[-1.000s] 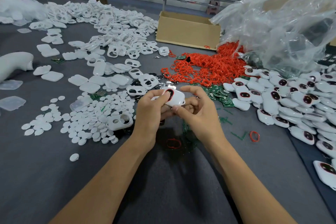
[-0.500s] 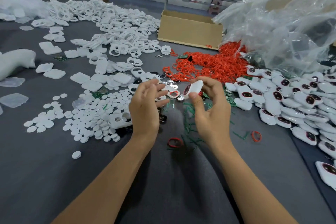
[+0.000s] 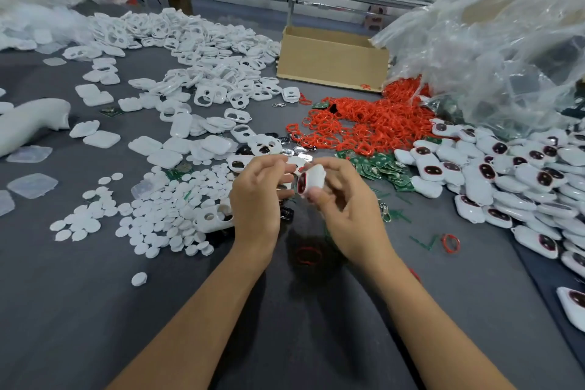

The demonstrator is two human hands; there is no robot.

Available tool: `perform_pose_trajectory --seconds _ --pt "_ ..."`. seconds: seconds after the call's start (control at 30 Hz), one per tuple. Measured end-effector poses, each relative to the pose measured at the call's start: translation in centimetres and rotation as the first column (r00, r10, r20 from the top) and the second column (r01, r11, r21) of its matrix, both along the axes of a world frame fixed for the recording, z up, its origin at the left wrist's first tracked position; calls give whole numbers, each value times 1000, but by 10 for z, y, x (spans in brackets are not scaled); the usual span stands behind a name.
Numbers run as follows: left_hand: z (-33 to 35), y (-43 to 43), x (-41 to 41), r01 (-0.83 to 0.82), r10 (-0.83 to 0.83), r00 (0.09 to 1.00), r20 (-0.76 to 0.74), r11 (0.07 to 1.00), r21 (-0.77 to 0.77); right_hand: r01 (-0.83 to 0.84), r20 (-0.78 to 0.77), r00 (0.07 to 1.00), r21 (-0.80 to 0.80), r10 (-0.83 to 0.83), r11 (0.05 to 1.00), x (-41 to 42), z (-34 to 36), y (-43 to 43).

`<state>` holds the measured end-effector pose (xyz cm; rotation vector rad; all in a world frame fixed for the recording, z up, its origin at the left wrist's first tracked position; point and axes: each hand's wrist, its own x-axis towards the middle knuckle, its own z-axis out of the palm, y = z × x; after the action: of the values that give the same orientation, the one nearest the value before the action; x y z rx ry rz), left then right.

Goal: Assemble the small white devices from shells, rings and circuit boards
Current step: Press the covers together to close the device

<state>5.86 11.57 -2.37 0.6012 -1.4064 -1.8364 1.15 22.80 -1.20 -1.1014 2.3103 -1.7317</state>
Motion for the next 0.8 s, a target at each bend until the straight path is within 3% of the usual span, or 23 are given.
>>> perform_pose_trajectory --seconds 0.07,0.27,0.5,0.8 --pt "-2 1 -2 63 -63 998 27 998 -24 -2 212 976 -193 44 981 -3 3 0" --pt "-8 4 -1 176 -162 984 80 960 -216 110 531 840 -366 111 924 -11 1 1" --pt "-8 4 0 185 -164 982 99 944 -275 78 634 751 -362 184 929 -17 -2 2" --pt "-6 8 2 206 -172 976 137 932 -299 136 657 751 -248 63 959 -18 -1 5"
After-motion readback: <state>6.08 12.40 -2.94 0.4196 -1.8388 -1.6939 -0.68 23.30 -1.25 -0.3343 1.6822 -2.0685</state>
